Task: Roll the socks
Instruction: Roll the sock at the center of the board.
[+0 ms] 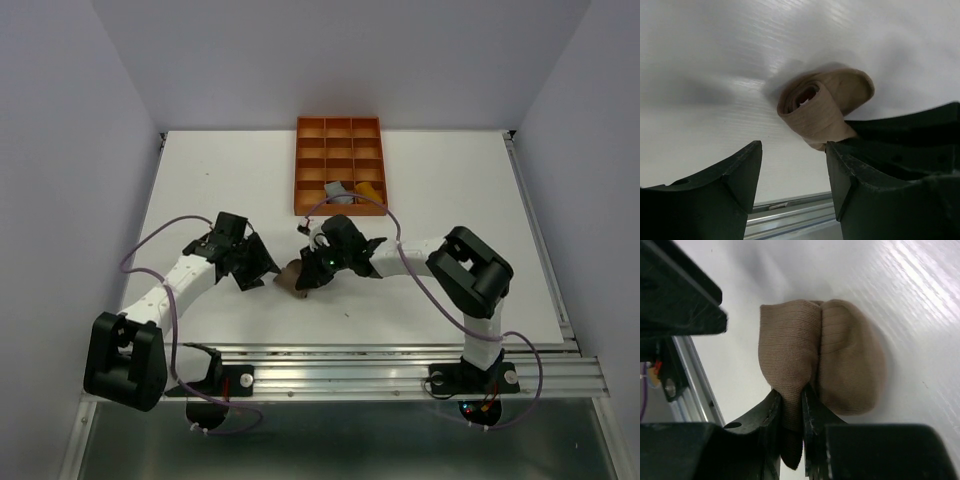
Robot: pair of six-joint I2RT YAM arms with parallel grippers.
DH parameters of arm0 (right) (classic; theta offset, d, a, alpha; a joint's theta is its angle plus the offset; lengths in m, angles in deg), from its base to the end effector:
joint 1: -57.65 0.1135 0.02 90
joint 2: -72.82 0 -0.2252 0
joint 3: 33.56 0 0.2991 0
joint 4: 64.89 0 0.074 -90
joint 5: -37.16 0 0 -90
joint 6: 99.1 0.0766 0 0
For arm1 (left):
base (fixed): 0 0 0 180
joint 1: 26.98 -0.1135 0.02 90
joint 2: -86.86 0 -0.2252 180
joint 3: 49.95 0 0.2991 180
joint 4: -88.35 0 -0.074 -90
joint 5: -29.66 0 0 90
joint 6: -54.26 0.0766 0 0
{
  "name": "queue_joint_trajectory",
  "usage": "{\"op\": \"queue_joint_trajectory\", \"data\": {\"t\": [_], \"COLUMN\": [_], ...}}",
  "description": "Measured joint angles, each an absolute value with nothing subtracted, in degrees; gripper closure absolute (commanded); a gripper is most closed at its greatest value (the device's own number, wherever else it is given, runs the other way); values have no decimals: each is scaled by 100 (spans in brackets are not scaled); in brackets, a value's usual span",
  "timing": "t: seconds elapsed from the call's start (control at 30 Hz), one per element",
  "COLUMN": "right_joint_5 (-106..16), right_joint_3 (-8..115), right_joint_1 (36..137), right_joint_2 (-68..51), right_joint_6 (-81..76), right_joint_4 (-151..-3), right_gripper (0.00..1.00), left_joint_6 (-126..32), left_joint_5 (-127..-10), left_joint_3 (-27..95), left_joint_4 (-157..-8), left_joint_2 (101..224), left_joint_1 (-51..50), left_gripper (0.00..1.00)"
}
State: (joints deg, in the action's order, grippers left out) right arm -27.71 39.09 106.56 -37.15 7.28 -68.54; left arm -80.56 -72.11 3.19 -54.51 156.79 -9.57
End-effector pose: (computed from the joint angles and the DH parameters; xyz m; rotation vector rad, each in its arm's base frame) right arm 0.2666 0.3553 0.0498 -0.9207 2.2708 1.0572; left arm 0.2976 -0.1097 0.1182 -0.5364 2.5714 -0.6734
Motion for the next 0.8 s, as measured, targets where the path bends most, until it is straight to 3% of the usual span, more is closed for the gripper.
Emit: {"op": "queue_joint_trajectory", "data": {"t": [0.27,0.8], "right_joint_5": [-1469,-1110], "right_joint_3": [4145,4862], "right_joint_1": [9941,9740], "right_joint_2": [-4268,-4734], "right_joint_6": [1747,2531], "right_joint_4": [-6946,-7951], "right_gripper": [99,91], "left_joint_6": [-8027,-7960], "left_joint_5": [-7790,-8114], "left_joint_3": [-167,-407], "left_joint_4": [-6291,-7274], "left_joint_2": [15557,16269], "left_joint_1": [-942,-869], "left_gripper": [30,30]}}
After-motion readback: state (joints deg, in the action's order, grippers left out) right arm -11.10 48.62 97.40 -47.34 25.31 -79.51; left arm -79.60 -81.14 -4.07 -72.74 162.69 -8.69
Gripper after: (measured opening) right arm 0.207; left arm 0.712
